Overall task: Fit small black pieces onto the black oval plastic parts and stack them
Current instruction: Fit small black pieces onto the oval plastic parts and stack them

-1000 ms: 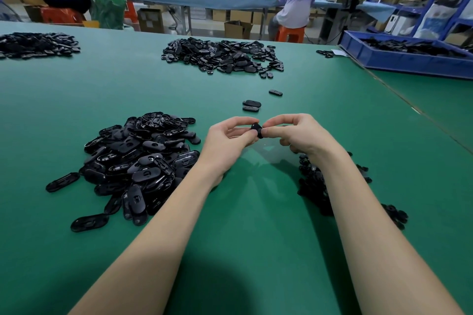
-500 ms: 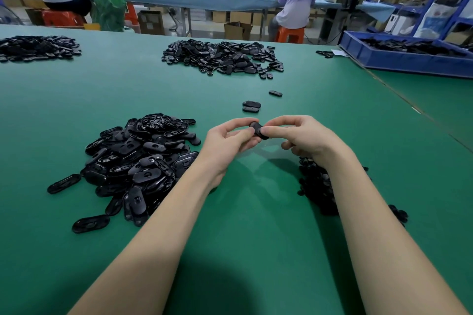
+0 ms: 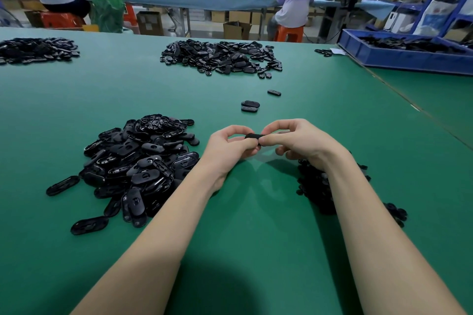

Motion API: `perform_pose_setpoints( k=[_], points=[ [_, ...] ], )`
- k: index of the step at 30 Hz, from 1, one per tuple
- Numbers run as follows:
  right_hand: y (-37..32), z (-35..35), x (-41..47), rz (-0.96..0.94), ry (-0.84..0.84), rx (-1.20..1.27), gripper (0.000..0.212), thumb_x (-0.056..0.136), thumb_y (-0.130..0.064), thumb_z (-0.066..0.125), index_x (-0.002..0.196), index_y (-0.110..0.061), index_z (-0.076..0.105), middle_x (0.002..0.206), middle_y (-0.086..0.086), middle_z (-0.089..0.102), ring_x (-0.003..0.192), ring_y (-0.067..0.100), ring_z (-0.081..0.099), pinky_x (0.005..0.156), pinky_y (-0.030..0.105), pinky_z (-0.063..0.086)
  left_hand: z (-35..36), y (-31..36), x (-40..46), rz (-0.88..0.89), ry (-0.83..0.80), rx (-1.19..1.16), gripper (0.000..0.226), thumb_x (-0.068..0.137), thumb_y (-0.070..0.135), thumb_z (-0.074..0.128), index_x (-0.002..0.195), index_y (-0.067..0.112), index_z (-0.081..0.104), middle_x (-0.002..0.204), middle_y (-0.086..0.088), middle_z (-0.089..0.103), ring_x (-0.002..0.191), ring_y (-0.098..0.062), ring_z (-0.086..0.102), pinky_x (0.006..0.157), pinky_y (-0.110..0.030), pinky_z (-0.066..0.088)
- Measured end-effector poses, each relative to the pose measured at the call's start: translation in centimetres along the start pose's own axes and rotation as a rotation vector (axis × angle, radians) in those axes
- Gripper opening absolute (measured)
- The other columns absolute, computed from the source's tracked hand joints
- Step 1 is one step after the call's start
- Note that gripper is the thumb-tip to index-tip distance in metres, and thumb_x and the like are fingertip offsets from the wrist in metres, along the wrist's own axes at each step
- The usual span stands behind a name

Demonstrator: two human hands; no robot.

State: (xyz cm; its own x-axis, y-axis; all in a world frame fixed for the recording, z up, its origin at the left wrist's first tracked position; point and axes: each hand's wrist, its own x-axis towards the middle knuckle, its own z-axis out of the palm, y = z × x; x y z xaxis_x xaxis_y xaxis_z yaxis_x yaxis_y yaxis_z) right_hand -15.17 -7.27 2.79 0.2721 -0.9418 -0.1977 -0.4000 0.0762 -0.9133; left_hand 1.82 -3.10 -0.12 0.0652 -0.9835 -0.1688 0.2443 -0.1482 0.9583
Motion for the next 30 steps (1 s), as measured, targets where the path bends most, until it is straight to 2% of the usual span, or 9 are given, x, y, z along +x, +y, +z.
perform_pose_setpoints(
  k=[5, 9, 13, 19, 22, 26, 28, 30],
  points=[
    [-0.1, -0.1, -0.1, -0.029, -0.006, -0.024, 0.008, 0.082, -0.018, 0.083, 0.085, -0.02, 0.076, 0.082, 0.005, 0.066, 0.052, 0.008, 0.047, 0.047, 0.018, 0.032, -0.1, -0.1, 0.0, -0.004, -0.021, -0.01, 0.017, 0.084, -0.007, 0.07, 0.09, 0.009, 0.065, 0.084, -0.013, 0.076, 0.073, -0.02, 0.069, 0.092, -0.032, 0.057],
    [-0.1, 0.0, 0.0, -0.021, 0.04, -0.103, 0.009, 0.077, -0.024, 0.086, 0.079, -0.021, 0.078, 0.067, -0.005, 0.061, 0.05, 0.008, 0.043, 0.047, 0.02, 0.032, -0.3, -0.1, -0.1, 0.025, -0.012, 0.04, 0.018, 0.085, -0.008, 0.07, 0.09, 0.008, 0.066, 0.086, -0.015, 0.076, 0.069, -0.018, 0.07, 0.085, -0.029, 0.059],
    [0.1, 0.2, 0.3, -0.026, 0.061, -0.105, 0.014, 0.075, -0.023, 0.086, 0.065, -0.023, 0.076, 0.062, -0.007, 0.057, 0.049, 0.009, 0.037, 0.047, 0.021, 0.029, -0.3, -0.1, -0.2, 0.03, 0.004, 0.058, 0.016, 0.084, -0.007, 0.072, 0.091, 0.006, 0.069, 0.09, -0.017, 0.077, 0.073, -0.02, 0.071, 0.087, -0.03, 0.06],
    [0.3, 0.7, 0.6, -0.046, 0.087, -0.132, 0.011, 0.075, -0.022, 0.083, 0.07, -0.019, 0.073, 0.056, -0.011, 0.058, 0.045, 0.004, 0.04, 0.047, 0.018, 0.032, -0.3, -0.3, -0.1, 0.035, 0.041, 0.098, 0.016, 0.084, -0.005, 0.073, 0.09, 0.008, 0.067, 0.082, -0.011, 0.076, 0.072, -0.019, 0.072, 0.08, -0.028, 0.059],
    [0.4, 1.3, 0.6, -0.051, 0.13, -0.163, 0.012, 0.075, -0.024, 0.082, 0.07, -0.02, 0.072, 0.054, -0.015, 0.058, 0.046, 0.002, 0.044, 0.044, 0.012, 0.033, -0.2, -0.7, 0.2, 0.056, 0.106, 0.168, 0.016, 0.084, -0.003, 0.074, 0.089, 0.011, 0.067, 0.076, -0.005, 0.075, 0.067, -0.016, 0.07, 0.078, -0.028, 0.058],
    [0.3, 1.8, 0.8, -0.109, 0.201, -0.176, 0.013, 0.076, -0.026, 0.083, 0.072, -0.02, 0.072, 0.053, -0.016, 0.056, 0.042, -0.002, 0.044, 0.041, 0.009, 0.031, -0.3, -0.7, 0.3, 0.154, 0.136, 0.242, 0.015, 0.084, 0.003, 0.074, 0.089, 0.017, 0.069, 0.077, -0.002, 0.077, 0.071, -0.013, 0.071, 0.084, -0.031, 0.055],
    [0.2, 1.8, 0.8, -0.125, 0.209, -0.109, 0.011, 0.078, -0.026, 0.083, 0.074, -0.022, 0.074, 0.053, -0.017, 0.058, 0.043, -0.003, 0.046, 0.042, 0.008, 0.033, -0.9, -0.2, 0.4, 0.249, 0.121, 0.335, 0.016, 0.085, 0.007, 0.074, 0.091, 0.022, 0.071, 0.082, 0.0, 0.077, 0.077, -0.012, 0.072, 0.083, -0.027, 0.054],
    [0.1, 1.5, 0.8, -0.12, 0.199, -0.06, 0.009, 0.079, -0.026, 0.083, 0.079, -0.023, 0.075, 0.052, -0.018, 0.058, 0.044, -0.003, 0.046, 0.044, 0.009, 0.034, -1.5, 0.2, 0.4, 0.352, 0.102, 0.53, 0.018, 0.084, 0.01, 0.075, 0.094, 0.024, 0.073, 0.088, 0.005, 0.077, 0.08, -0.005, 0.073, 0.081, -0.016, 0.054]
  ],
)
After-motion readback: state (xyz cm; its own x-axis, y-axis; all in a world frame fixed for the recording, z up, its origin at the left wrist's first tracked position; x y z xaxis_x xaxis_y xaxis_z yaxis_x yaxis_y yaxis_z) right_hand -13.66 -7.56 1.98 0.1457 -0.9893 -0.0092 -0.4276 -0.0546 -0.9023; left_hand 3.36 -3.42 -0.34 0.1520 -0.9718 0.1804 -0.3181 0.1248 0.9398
